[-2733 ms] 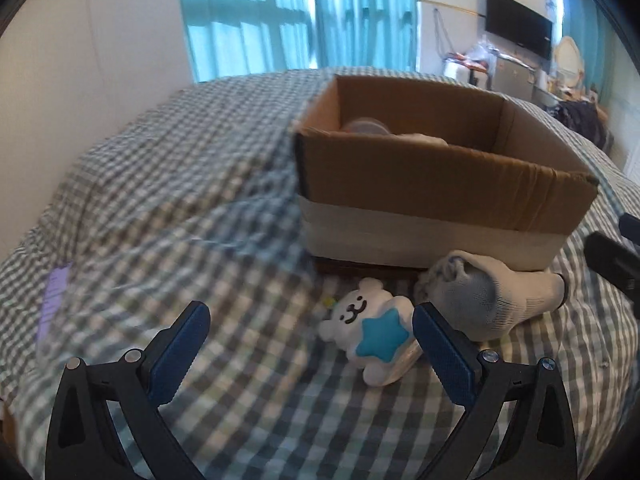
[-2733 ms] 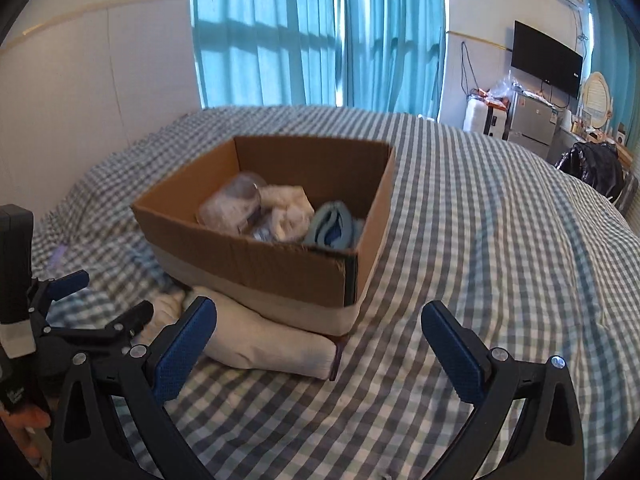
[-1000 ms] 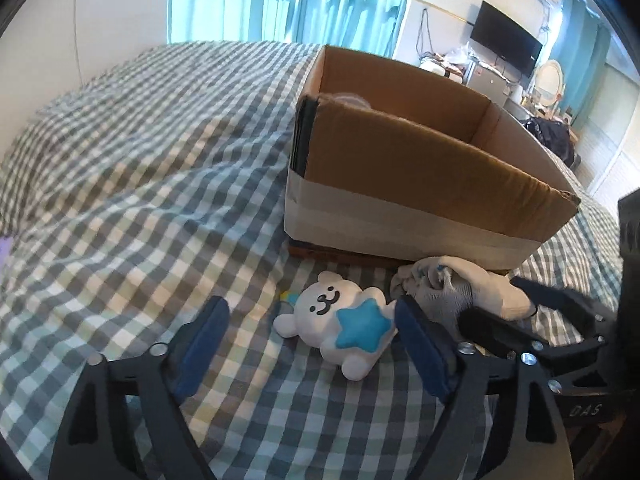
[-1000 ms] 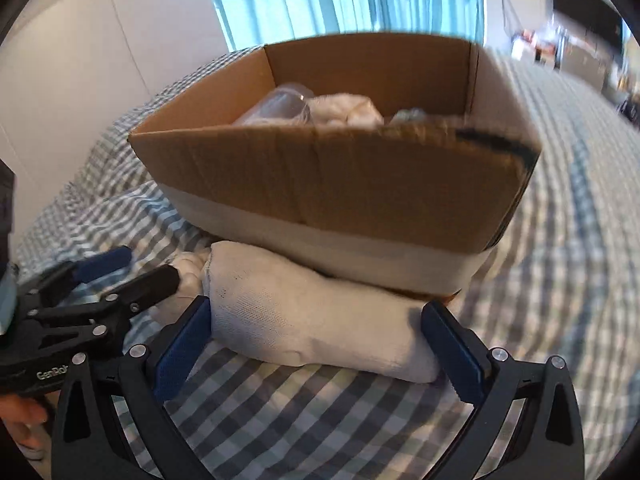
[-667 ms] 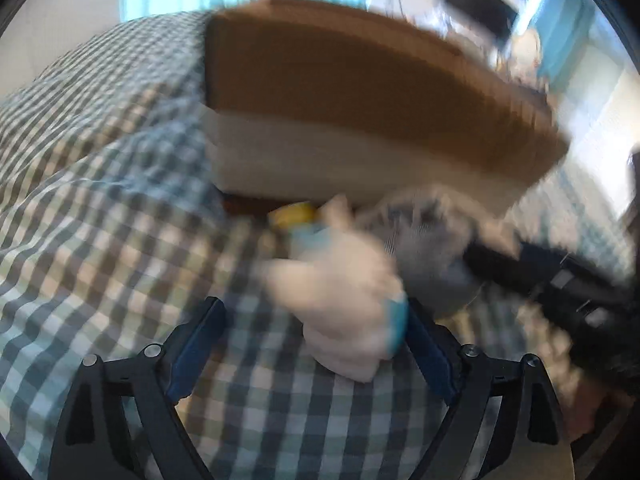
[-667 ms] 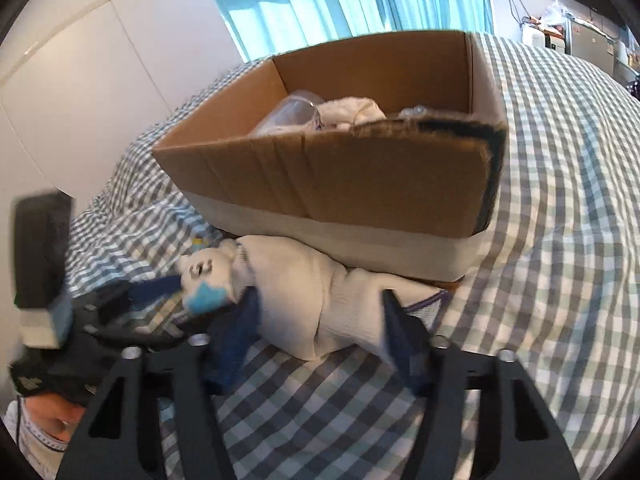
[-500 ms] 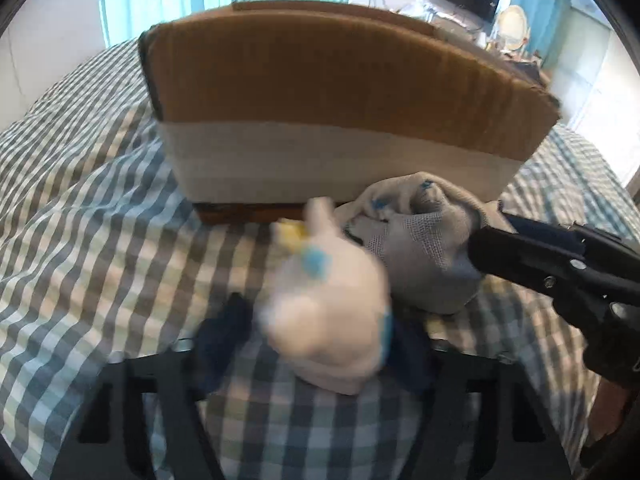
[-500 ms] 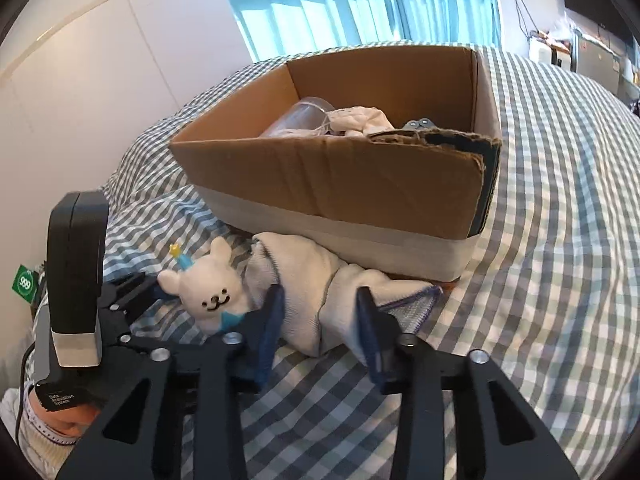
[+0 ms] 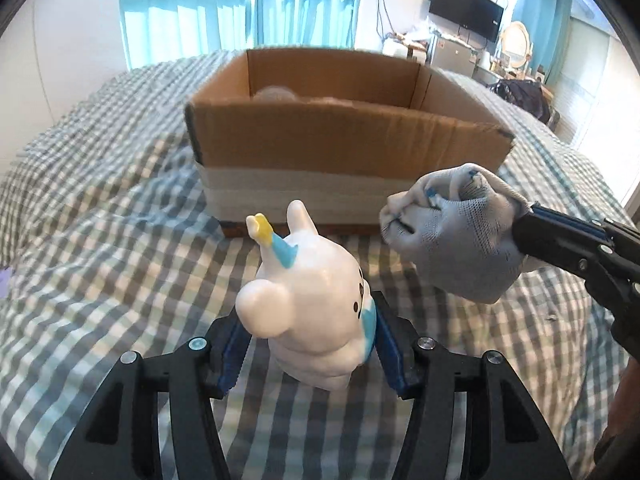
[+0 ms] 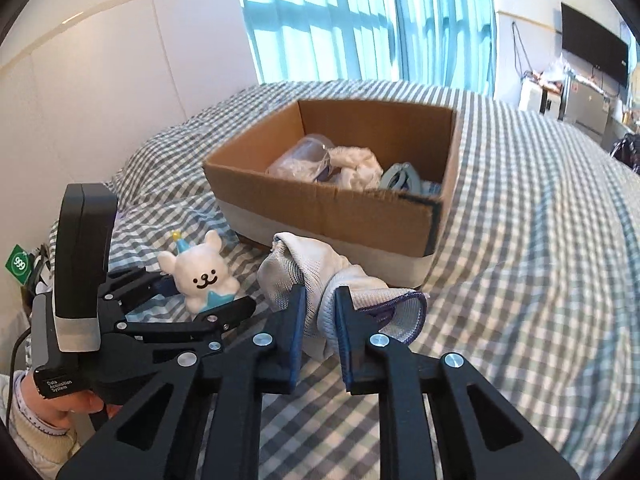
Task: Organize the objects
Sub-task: 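Grasp the white bear toy with the left tool while the right tool grasps the gray glove, then carry the bear toy and gray glove into the box and open both tools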
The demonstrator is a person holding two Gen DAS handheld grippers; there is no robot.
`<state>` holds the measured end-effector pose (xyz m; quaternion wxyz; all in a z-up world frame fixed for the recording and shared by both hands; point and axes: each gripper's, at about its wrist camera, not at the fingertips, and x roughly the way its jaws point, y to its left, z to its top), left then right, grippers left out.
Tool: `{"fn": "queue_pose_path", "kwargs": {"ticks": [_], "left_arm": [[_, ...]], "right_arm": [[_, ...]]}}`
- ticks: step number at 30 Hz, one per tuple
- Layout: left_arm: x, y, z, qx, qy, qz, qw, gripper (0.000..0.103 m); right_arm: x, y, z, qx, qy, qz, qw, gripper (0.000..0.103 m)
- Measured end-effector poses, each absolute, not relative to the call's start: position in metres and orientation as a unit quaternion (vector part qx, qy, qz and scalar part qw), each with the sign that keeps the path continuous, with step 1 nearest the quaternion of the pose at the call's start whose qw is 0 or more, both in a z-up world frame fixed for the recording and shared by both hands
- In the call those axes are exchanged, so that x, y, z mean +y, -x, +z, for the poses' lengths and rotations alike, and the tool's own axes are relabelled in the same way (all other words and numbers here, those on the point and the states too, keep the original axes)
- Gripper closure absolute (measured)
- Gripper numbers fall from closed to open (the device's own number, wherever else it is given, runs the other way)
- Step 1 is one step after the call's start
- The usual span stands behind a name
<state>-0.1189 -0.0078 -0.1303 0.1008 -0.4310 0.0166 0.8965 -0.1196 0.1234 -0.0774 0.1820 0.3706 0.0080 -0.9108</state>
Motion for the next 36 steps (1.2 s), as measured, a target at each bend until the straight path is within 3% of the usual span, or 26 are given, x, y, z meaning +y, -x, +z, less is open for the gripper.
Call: {"fn": "queue_pose_path", "kwargs": {"ticks": [20, 30, 36], "left_arm": [[-0.01, 0.108, 0.025, 0.029, 0.282, 0.954, 0.093, 0.045], [0.003, 0.183, 0.049, 0.025, 0.276, 0.956, 0.099, 0.045], [0.014, 0.235, 0.036, 0.039, 0.284, 0.953, 0.097, 0.045]], "right_arm": [[0.12, 0.083, 0.064, 0.07, -0.229, -0.955, 0.176, 0.089], [0.122, 0.148, 0.091, 0.076, -0.207, -0.96, 0.175, 0.089], [0.125, 0.209, 0.086, 0.069, -0.212, -0.96, 0.168, 0.089]]}}
